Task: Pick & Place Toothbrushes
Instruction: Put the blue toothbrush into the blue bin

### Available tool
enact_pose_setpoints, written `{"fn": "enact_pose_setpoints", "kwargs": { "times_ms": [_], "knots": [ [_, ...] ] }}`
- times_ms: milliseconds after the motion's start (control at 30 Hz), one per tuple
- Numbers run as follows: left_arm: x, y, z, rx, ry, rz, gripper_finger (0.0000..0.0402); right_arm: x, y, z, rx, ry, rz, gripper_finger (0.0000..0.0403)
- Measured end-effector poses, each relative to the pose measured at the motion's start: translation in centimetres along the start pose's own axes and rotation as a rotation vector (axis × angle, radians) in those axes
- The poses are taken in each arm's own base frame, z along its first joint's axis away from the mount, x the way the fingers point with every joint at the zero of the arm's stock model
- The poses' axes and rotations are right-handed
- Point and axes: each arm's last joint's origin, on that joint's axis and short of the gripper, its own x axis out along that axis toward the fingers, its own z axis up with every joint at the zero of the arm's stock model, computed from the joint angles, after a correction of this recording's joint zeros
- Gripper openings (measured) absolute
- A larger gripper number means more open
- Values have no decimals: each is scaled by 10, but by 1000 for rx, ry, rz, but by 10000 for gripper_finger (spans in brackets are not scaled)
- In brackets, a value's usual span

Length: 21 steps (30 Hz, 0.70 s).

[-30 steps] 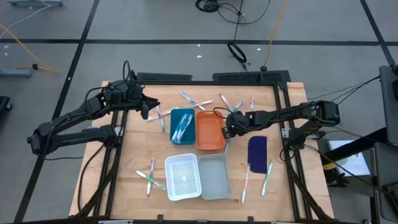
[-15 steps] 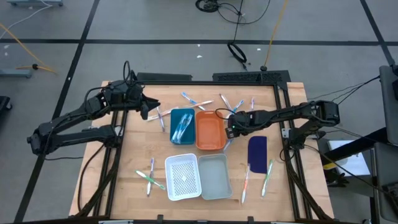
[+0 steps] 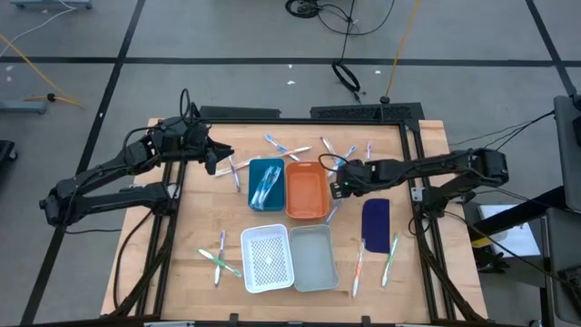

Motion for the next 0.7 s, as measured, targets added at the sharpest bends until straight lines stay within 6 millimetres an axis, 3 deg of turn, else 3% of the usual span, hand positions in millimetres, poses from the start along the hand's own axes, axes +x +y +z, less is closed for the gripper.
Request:
{"fn": "enact_pose_setpoints", "kwargs": {
  "times_ms": [300,700],
  "knots": [
    [0,-1,2,12,-21,-8,108,1,7,-21,139,65,7,164],
    [0,-2,6,32,-61,-22,108,16,11,-19,252,9,-16,164]
  ]
}}
